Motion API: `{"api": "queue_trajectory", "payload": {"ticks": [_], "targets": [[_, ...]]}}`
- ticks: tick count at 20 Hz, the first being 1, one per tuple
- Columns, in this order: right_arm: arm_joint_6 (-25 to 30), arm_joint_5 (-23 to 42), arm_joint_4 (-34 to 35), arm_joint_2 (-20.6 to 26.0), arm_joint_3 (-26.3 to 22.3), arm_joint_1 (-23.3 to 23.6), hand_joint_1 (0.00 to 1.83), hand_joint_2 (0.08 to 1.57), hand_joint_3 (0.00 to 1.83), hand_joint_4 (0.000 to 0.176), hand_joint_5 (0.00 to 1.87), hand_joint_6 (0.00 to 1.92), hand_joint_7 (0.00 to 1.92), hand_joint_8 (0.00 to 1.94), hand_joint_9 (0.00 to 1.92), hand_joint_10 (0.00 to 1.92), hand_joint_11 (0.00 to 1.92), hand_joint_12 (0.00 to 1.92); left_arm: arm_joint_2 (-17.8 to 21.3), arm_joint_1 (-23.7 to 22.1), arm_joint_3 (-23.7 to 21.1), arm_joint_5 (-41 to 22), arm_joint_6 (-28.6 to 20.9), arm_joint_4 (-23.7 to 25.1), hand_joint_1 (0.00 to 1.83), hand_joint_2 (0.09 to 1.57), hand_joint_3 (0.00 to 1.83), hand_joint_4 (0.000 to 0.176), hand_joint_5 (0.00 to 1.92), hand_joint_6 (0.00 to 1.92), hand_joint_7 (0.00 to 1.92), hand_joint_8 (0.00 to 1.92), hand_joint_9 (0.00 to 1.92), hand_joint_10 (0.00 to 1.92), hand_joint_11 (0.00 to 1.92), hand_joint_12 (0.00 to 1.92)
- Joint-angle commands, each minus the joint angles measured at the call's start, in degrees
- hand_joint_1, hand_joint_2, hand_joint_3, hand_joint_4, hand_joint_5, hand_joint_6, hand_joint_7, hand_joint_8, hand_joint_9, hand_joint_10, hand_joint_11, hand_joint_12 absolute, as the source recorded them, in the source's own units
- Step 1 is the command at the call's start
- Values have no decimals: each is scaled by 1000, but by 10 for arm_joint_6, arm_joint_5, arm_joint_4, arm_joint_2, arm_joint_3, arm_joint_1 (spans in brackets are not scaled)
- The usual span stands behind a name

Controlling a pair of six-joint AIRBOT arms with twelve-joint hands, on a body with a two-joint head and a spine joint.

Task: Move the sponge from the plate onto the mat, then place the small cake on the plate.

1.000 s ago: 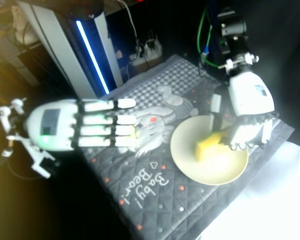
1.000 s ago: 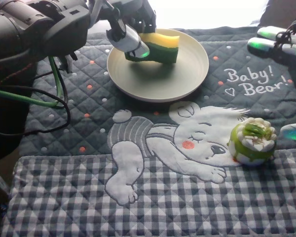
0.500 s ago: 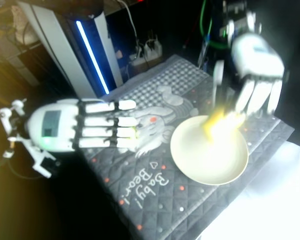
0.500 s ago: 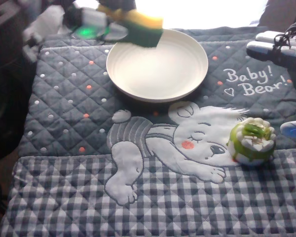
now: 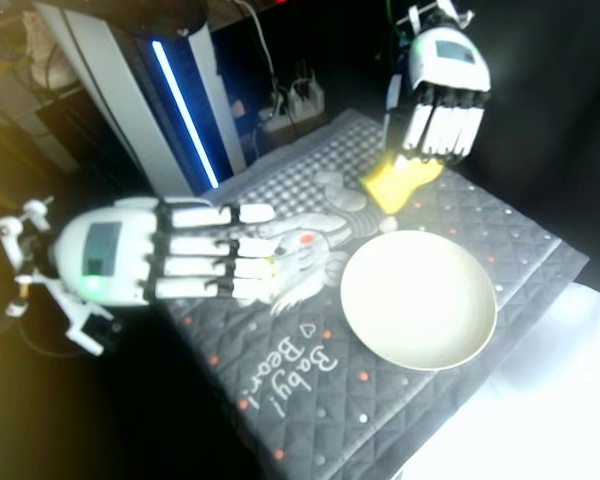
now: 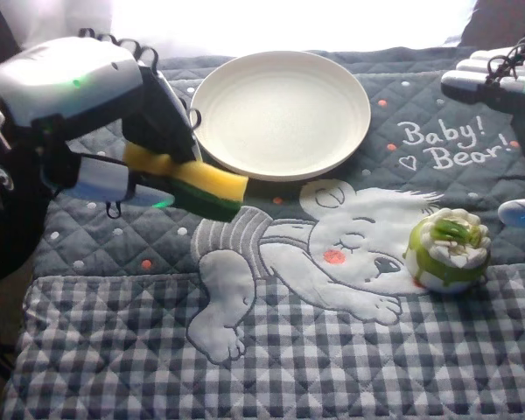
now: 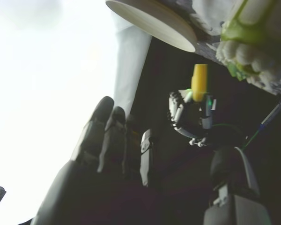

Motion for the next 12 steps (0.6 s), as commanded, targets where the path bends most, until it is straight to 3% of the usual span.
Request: {"api": "queue_trajectory", "payload": {"ticks": [1,2,3,4,5,6,7,8,9,10,11,12], "targets": [[6,61,23,3,5,5,617,1176,2,56,241,9,247,8,204,11,65,442,-8,-5,2,-54,-1,-6,1275,1093,0,0,1205,286,992,1226,876,1239,705,1613],[7,61,23,2,6,5,635,1179,2,61,250,6,257,6,216,11,82,453,-13,-4,4,-47,-1,-4,1277,1085,1,0,1157,375,1025,1178,908,1230,715,1544],[7,61,23,2,6,5,638,1183,3,66,248,3,252,2,201,3,47,436,-16,-3,5,-43,-1,-4,1171,1070,0,0,1104,701,974,896,849,1160,621,1469],[8,62,19,2,5,5,610,1186,4,71,233,1,253,2,196,0,27,418,-17,-1,6,-39,-1,-4,1032,1020,0,0,940,260,932,618,784,977,513,1356],[8,64,15,3,2,5,596,1171,1,70,197,0,260,0,180,0,22,349,-17,2,6,-38,-1,-5,873,967,0,0,795,57,868,282,736,615,386,1237],[8,66,12,4,0,5,633,1144,0,62,207,5,270,3,207,10,59,346,-17,5,6,-40,-1,-8,828,946,0,0,700,11,826,109,701,425,257,1270],[8,66,10,4,-1,5,510,1076,2,101,184,0,263,0,293,2,160,486,-16,8,6,-44,-1,-13,767,914,0,0,554,0,712,4,672,156,165,1264],[8,66,10,5,-1,5,510,1076,2,101,184,0,263,0,293,2,160,486,-15,10,6,-48,-1,-16,767,914,0,0,554,0,712,4,672,156,165,1264],[8,65,10,4,-1,5,531,1031,0,118,165,0,243,0,303,3,190,520,-14,11,4,-52,-1,-19,722,910,0,0,496,0,693,1,660,139,121,1305],[8,63,9,4,-2,4,570,1008,0,119,191,0,242,0,296,0,168,546,-9,16,0,-61,-1,-24,702,915,2,0,461,0,656,0,626,122,81,1305],[8,63,6,4,-2,4,650,1044,15,63,225,9,244,1,214,0,56,510,-5,23,-3,-71,-2,-30,680,903,0,4,422,0,593,0,574,96,41,1289],[8,62,1,3,-4,4,662,1070,3,49,242,2,258,0,208,0,34,537,2,33,-8,-90,-2,-42,685,894,0,29,391,0,546,0,538,65,17,1249]]}}
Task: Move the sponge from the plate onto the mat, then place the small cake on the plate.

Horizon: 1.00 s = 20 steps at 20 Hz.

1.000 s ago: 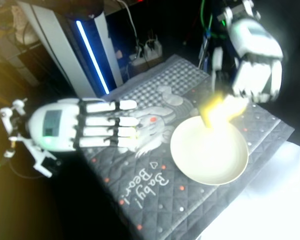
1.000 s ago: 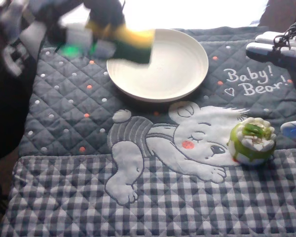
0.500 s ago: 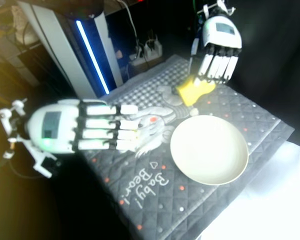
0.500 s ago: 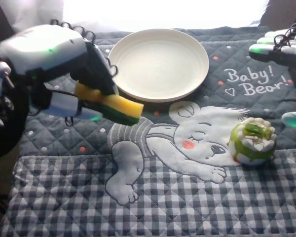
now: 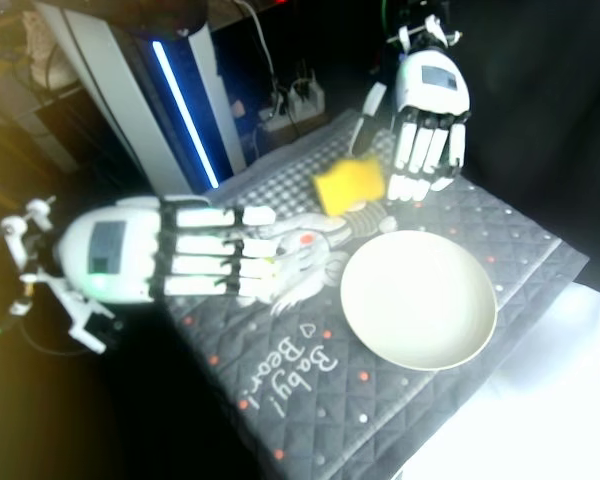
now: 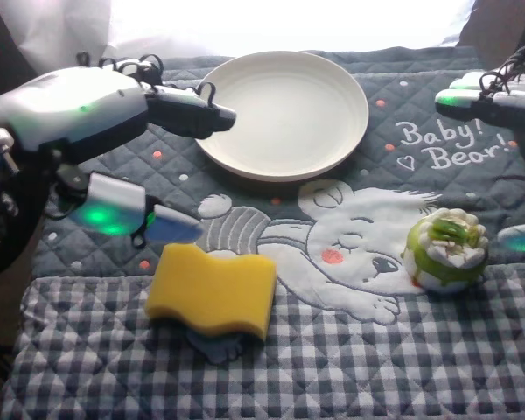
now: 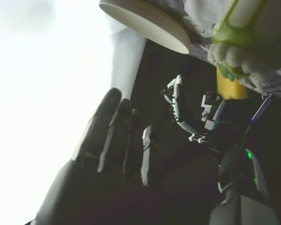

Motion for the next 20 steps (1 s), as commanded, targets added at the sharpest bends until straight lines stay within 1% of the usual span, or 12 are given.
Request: {"api": "queue_trajectory", "payload": {"ticks": [1,5,6,7,8,9,10,11,14,17,18,20], "targets": [[3,64,14,3,-2,4,638,1067,0,62,234,0,236,0,187,0,0,491,8,1,-4,-94,-1,-18,674,859,0,77,314,0,457,0,472,25,0,1257],[10,23,-22,-6,-1,5,621,939,0,81,234,1,230,0,241,8,131,551,41,43,-34,-176,34,-89,743,783,0,86,172,3,202,2,219,2,0,900],[17,13,-30,-10,3,5,776,902,0,104,196,0,234,0,235,2,63,647,49,55,-41,-202,38,-107,821,779,0,72,129,5,97,11,95,13,0,548],[23,4,-35,-14,6,6,888,871,0,123,200,1,242,1,251,2,21,770,56,68,-46,-227,38,-121,852,771,0,88,65,8,19,1,18,7,0,291],[26,-7,-41,-15,10,7,953,821,0,104,229,10,250,3,286,13,58,828,61,77,-50,-246,38,-132,808,746,0,107,10,12,0,0,0,0,0,16],[30,-22,-49,-17,13,11,953,821,0,104,229,10,250,3,286,13,58,828,64,84,-53,-262,38,-139,808,746,0,107,10,12,0,0,0,0,0,16],[32,-39,-56,-19,17,16,956,807,0,79,263,8,249,1,319,9,62,920,64,88,-53,-269,38,-142,717,729,0,162,1,2,0,0,0,0,0,2],[32,-56,-63,-22,22,22,975,824,0,88,276,1,250,0,342,5,61,1019,64,89,-55,-273,38,-142,715,732,0,169,13,5,0,0,0,0,0,0],[42,-86,-82,-37,36,33,1022,876,4,105,272,3,244,6,373,16,93,1137,62,93,-59,-280,38,-142,744,750,0,169,17,4,0,0,3,1,0,0],[43,-96,-86,-50,43,39,1121,913,1,156,355,7,416,10,532,13,250,969,62,96,-59,-279,38,-145,744,770,3,155,60,5,67,3,67,9,1,1],[43,-97,-86,-52,44,39,1143,925,1,140,376,3,449,7,550,11,244,979,62,99,-59,-278,38,-147,750,762,0,169,69,8,62,0,56,3,0,0],[43,-100,-90,-53,45,41,1205,945,1,60,542,9,654,48,782,102,400,1183,60,104,-59,-277,38,-151,707,773,4,149,82,10,67,2,71,8,0,0]]}}
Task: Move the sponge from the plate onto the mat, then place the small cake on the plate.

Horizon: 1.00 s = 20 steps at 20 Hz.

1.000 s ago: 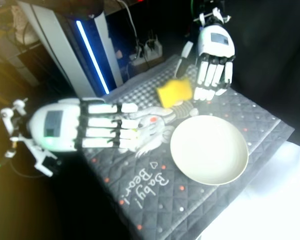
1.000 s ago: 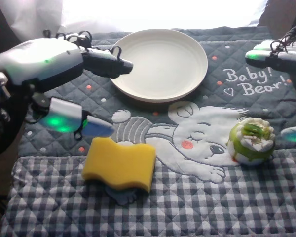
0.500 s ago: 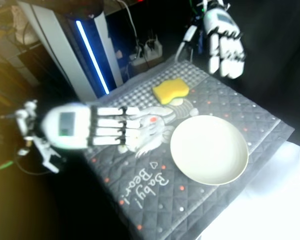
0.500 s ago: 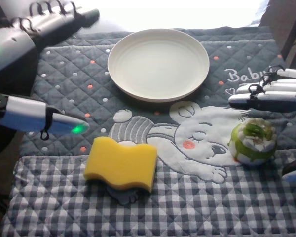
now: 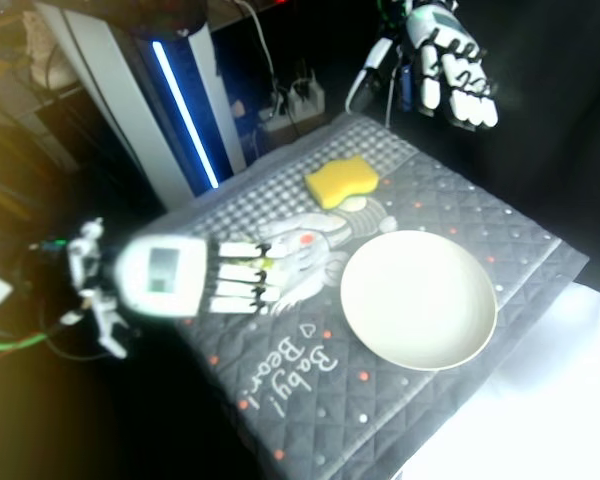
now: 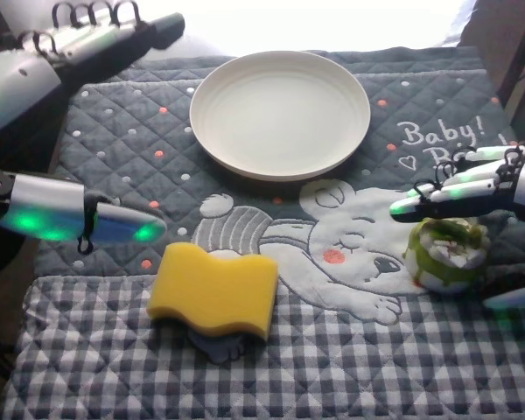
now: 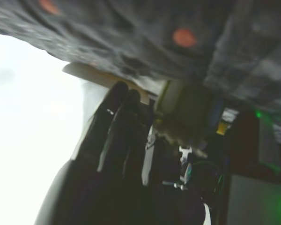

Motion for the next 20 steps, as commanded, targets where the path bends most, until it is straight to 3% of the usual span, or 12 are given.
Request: {"api": "queue_trajectory", "payload": {"ticks": [1,2,3,4,5,7,9,12,13,15,17,20], "targets": [[1,54,21,3,3,7,1205,945,1,60,542,9,654,48,782,102,400,1183,-4,-4,1,-68,-3,-9,707,773,4,149,82,10,67,2,71,8,0,0],[1,52,20,1,4,7,1244,940,0,22,635,1,748,95,797,422,514,1325,-5,-3,1,-67,-3,-10,749,785,9,120,92,12,60,0,57,2,0,0],[1,50,19,-1,5,7,1344,1119,4,0,867,13,905,1086,837,1117,747,1530,-6,-2,1,-66,-3,-11,829,803,14,88,94,10,42,0,40,1,3,1],[2,48,19,-3,6,7,1344,1119,4,0,867,13,905,1086,837,1117,747,1530,-7,-1,1,-65,-3,-12,829,803,14,88,94,10,42,0,40,1,3,1],[2,47,19,-5,9,8,1246,1165,1,0,860,1079,880,1206,907,1466,861,1685,-7,1,1,-64,-3,-14,815,807,12,79,100,9,53,4,59,8,65,30],[3,46,20,-5,12,10,1228,1208,0,0,877,907,772,1545,854,1725,839,1892,-7,5,1,-63,-3,-16,819,813,11,76,96,5,48,1,48,2,82,42],[3,46,21,-5,16,24,1221,1201,0,0,913,896,773,1555,758,1546,723,1873,-7,11,1,-65,-4,-20,799,818,10,86,105,6,54,4,37,5,59,36],[3,48,21,-5,18,40,1226,1125,0,0,1059,913,885,1104,834,859,542,1466,-7,16,1,-68,-5,-23,855,813,4,81,123,8,57,3,34,4,43,36],[3,53,22,-5,21,50,1335,1127,0,0,1037,940,896,1040,832,1157,586,1434,-7,17,1,-68,-5,-24,860,813,4,79,120,6,56,2,33,4,40,36],[3,60,28,-6,25,62,1247,1092,0,0,1148,688,943,1078,893,800,630,1445,-8,18,1,-68,-5,-26,840,817,4,100,112,1,54,1,42,5,48,45],[3,76,41,-8,34,74,1265,1056,0,0,1270,480,990,1002,955,808,794,1321,-8,21,1,-68,-5,-27,845,823,5,104,117,4,54,0,44,5,39,48],[-3,85,55,-28,59,117,1366,1064,0,0,1157,632,1018,881,976,1052,782,1248,-10,24,2,-69,-5,-30,865,818,2,72,129,5,65,3,63,9,57,72]]}}
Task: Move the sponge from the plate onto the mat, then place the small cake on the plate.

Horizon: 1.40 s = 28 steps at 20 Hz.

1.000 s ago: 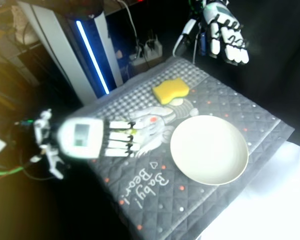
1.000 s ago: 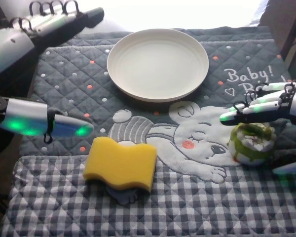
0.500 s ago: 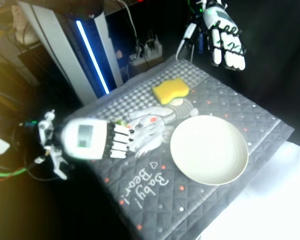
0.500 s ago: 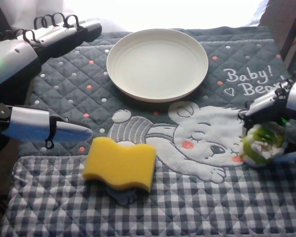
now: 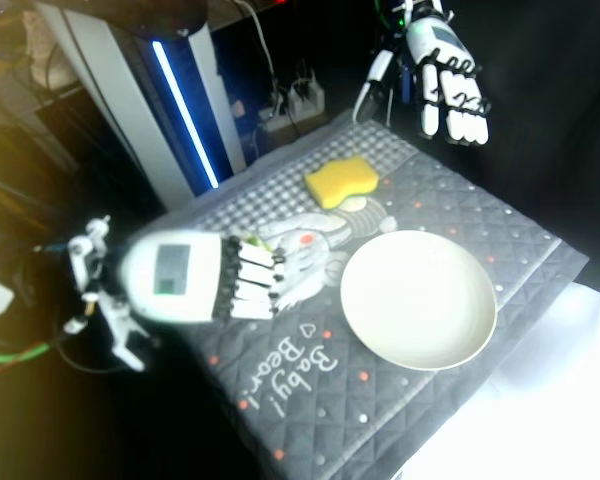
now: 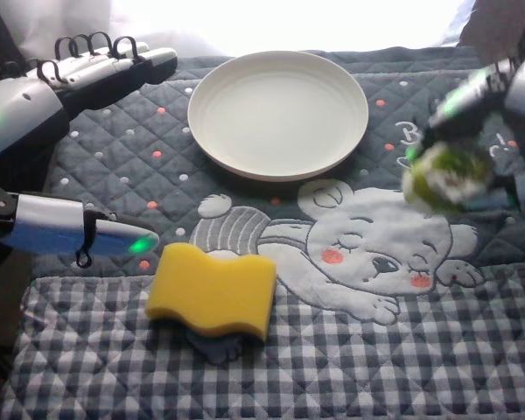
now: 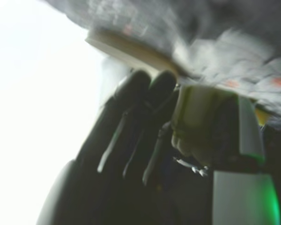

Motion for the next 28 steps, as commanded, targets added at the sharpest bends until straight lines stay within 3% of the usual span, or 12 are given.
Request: {"api": "queue_trajectory", "payload": {"ticks": [1,5,8,9,11,12,17,19,21,22,25,28], "targets": [[-1,68,29,-8,11,18,1384,1053,0,0,1203,484,1084,848,982,1124,711,1265,-3,-3,2,-73,-4,-7,861,815,1,67,137,2,77,1,83,4,11,230],[-17,20,33,-69,69,90,1398,1037,0,0,1029,909,1275,314,1115,932,905,1046,-4,-2,2,-76,-9,-5,807,828,1,93,150,1,112,2,111,4,0,370],[-36,-38,32,-115,108,133,1399,1031,0,0,1022,949,1337,212,1121,858,882,892,-8,-3,7,-77,-13,-2,805,833,0,83,155,1,117,1,119,3,0,401],[-38,-59,30,-136,125,148,1481,1035,0,0,1027,926,1326,248,1168,749,797,1253,-10,-5,9,-75,-15,0,799,827,0,89,154,1,119,1,125,5,0,416],[-38,-109,29,-181,168,174,1294,1022,0,0,1072,796,1379,339,1396,463,1192,1046,-17,-12,16,-67,-20,6,812,819,0,87,157,2,128,3,130,4,0,400],[-38,-116,29,-188,174,177,1381,1027,3,0,1014,843,1378,128,1226,796,1047,974,-19,-13,17,-65,-21,7,823,820,0,82,160,2,127,2,128,3,0,402],[-43,-246,28,-294,274,212,1376,1129,0,0,924,787,890,1161,953,1298,770,1419,-50,-42,40,-44,-39,34,850,798,0,77,175,3,124,5,109,7,0,375],[-46,-261,28,-300,277,212,1256,1150,1,0,904,872,920,1304,864,1074,811,1444,-58,-50,44,-44,-41,39,835,810,1,64,172,0,128,1,117,5,0,419],[-46,-261,27,-300,272,212,1336,1146,0,0,841,146,882,1174,782,1008,752,1406,-58,-49,43,-47,-45,38,828,805,0,51,187,2,149,3,141,6,0,458],[-46,-261,26,-300,269,212,1258,1064,0,0,829,46,716,703,756,936,732,1348,-58,-49,43,-47,-46,38,822,811,1,38,192,2,161,4,157,8,0,485],[-46,-261,2,-300,255,211,1050,1021,1,23,535,0,524,38,511,337,206,1226,-58,-47,43,-50,-48,37,807,822,2,46,177,0,144,0,152,2,0,487],[-46,-261,-39,-299,233,211,940,932,0,60,187,0,383,0,478,159,173,1338,-58,-45,43,-50,-49,34,837,819,1,43,183,3,144,2,149,0,0,454]]}}
